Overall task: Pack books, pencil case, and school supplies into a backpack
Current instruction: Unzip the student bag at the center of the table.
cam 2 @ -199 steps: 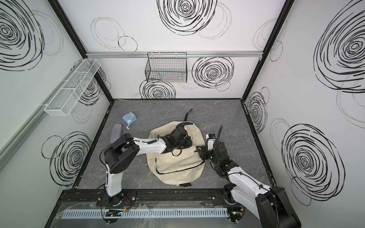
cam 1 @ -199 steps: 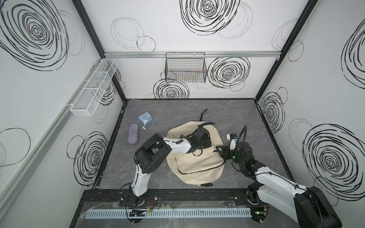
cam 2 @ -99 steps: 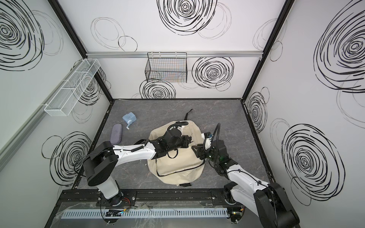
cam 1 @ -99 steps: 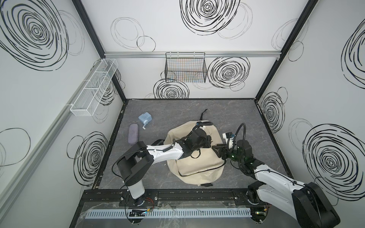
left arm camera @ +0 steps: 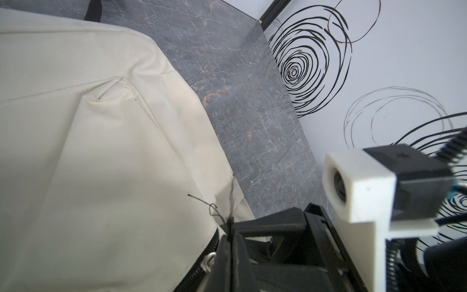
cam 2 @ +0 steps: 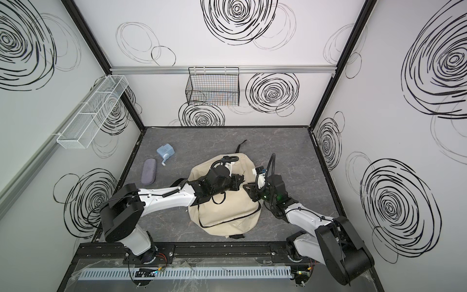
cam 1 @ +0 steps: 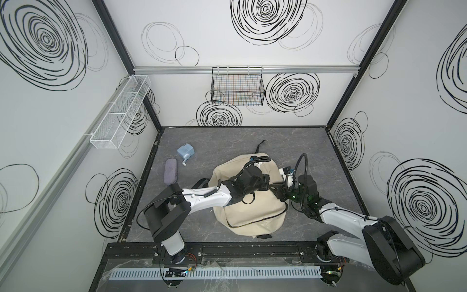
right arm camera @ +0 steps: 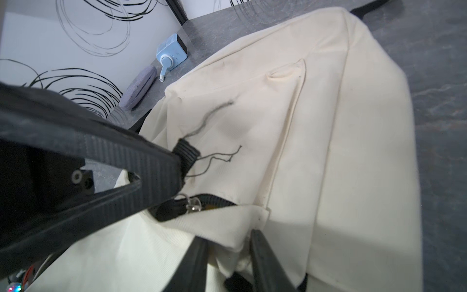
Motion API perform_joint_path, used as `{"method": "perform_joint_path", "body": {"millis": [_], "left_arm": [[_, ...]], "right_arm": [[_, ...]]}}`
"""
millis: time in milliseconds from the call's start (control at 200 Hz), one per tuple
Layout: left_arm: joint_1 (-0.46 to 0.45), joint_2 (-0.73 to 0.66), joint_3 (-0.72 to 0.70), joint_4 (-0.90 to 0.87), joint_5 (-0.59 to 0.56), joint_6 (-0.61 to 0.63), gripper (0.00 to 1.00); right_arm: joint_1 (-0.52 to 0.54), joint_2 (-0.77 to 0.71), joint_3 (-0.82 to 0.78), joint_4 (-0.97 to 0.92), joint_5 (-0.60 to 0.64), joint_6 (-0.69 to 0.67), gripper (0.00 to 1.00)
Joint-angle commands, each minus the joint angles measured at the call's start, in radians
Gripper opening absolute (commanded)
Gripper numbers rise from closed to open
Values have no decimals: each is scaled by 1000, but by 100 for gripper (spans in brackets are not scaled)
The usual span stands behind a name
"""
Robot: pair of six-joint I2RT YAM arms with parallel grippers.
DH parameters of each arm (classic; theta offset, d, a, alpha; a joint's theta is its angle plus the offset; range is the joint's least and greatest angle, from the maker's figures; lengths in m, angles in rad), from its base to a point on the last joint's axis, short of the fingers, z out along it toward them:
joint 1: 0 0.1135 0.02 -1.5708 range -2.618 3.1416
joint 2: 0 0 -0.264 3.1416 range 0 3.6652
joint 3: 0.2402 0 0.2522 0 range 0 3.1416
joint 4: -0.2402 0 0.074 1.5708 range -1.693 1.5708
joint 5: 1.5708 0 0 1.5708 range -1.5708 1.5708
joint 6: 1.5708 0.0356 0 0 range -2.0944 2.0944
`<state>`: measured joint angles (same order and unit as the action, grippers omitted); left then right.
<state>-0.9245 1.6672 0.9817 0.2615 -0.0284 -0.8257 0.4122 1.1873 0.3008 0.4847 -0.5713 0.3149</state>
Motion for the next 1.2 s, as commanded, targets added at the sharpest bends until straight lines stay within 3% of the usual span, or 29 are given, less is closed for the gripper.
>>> {"method": "perform_joint_path", "body": {"millis": [0, 125, 435, 880, 1196], "left_arm": [[-1, -41, -2, 53, -4, 5, 0], [2, -47, -19, 49, -17, -7, 0], [44, -173, -158, -19, -136, -61, 0], [126, -409, -435, -101, -265, -170, 0], [248, -598, -593, -142, -263, -184, 0]], "right_arm": [[7, 3, 21, 50, -49, -5, 18], [8, -10, 20, 55, -30, 8, 0], [-14, -17, -14, 14, 90, 83, 0], [-93, 20, 0, 2, 120, 133, 0], [-113, 23, 3, -15, 130, 120, 0]]}}
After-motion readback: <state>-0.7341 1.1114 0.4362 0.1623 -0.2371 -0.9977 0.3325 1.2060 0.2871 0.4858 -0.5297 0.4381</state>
